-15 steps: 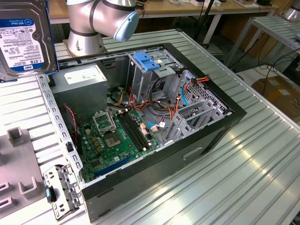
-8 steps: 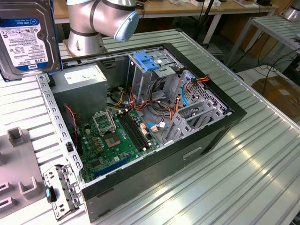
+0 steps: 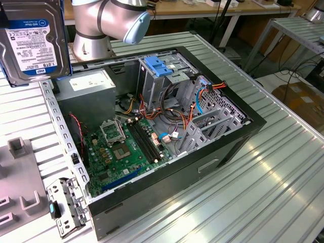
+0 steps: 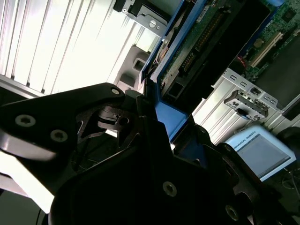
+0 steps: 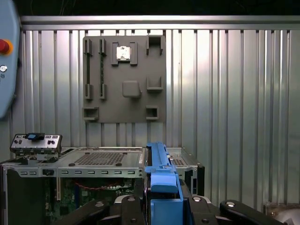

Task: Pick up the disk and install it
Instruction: 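Pick up the disk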

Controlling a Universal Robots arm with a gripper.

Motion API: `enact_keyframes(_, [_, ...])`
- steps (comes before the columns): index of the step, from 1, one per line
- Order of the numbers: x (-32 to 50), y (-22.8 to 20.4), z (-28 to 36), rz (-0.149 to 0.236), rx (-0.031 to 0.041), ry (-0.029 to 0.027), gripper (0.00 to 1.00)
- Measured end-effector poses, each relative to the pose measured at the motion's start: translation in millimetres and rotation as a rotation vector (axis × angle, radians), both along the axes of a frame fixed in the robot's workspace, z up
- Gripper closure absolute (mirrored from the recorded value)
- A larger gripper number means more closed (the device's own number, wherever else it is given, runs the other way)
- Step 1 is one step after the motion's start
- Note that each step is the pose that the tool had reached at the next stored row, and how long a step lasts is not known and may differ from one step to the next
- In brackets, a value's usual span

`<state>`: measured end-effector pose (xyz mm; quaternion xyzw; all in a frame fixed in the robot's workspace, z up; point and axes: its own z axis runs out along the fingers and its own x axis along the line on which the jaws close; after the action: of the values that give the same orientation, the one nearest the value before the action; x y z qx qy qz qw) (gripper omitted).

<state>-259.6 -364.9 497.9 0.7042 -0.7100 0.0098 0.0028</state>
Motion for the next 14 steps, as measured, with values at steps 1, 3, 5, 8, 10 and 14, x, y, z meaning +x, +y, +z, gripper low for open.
enact_keyframes(1, [1.0,0.0,0.0,0.000,0.0000,0.0000,0.63])
enact_keyframes(3, [3.7,0.0,0.0,0.000,0.0000,0.0000,0.63])
enact_keyframes(5, [6.0,0.0,0.0,0.000,0.0000,0.0000,0.63])
enact_keyframes(8, [9.7,0.0,0.0,0.000,0.0000,0.0000,0.63])
enact_keyframes(10, [11.7,0.0,0.0,0.000,-0.0001,0.0001,0.63])
enact_keyframes(14, [15.8,0.0,0.0,0.000,0.0000,0.0000,0.63])
